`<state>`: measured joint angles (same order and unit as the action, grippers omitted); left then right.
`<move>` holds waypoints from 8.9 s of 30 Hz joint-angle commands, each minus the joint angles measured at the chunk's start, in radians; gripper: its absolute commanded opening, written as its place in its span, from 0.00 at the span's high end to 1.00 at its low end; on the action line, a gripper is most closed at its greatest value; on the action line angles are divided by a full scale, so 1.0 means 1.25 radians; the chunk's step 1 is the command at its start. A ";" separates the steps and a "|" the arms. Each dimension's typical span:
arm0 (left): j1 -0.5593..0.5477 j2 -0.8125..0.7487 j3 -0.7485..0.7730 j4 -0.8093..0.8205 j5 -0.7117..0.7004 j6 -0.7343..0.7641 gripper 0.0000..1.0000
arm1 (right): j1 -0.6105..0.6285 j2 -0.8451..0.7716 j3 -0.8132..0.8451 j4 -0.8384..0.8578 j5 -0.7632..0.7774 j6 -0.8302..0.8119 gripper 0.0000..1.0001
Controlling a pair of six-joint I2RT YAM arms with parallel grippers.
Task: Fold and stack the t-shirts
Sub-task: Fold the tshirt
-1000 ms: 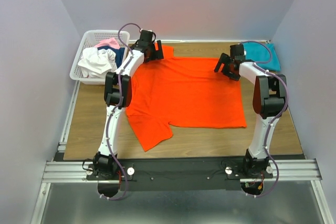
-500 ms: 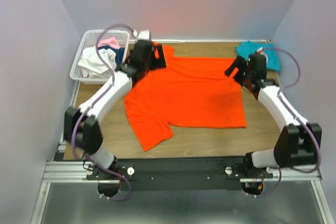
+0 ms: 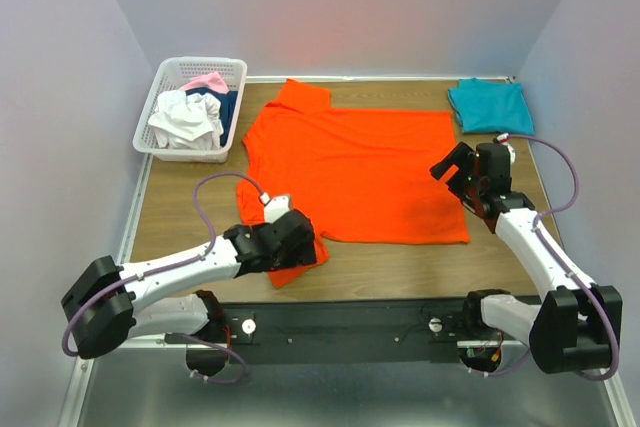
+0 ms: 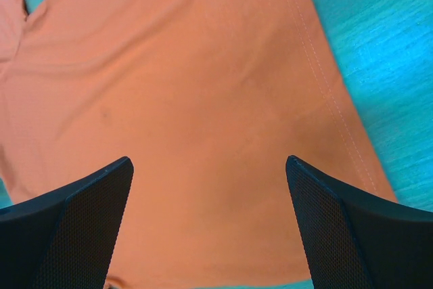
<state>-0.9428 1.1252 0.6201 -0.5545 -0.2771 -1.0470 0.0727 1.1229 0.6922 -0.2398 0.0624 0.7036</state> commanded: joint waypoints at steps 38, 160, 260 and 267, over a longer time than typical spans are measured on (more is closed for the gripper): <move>-0.036 0.115 -0.005 -0.112 -0.074 -0.349 1.00 | -0.003 -0.098 -0.090 0.015 0.061 0.021 0.00; 0.449 0.628 0.616 0.300 0.030 0.690 1.00 | -0.003 0.423 0.270 -0.067 0.094 0.025 0.99; 0.387 0.536 0.422 0.394 0.288 0.341 0.02 | 0.027 0.066 0.003 -0.113 -0.034 -0.136 0.00; 0.387 0.592 0.556 0.322 0.234 0.359 0.02 | 0.025 0.039 -0.005 -0.114 -0.044 -0.143 0.00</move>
<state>-0.4541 1.8397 1.2667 -0.0952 0.0586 -0.6308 0.1047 1.2026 0.6716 -0.3614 -0.0109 0.5415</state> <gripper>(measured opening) 0.983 0.998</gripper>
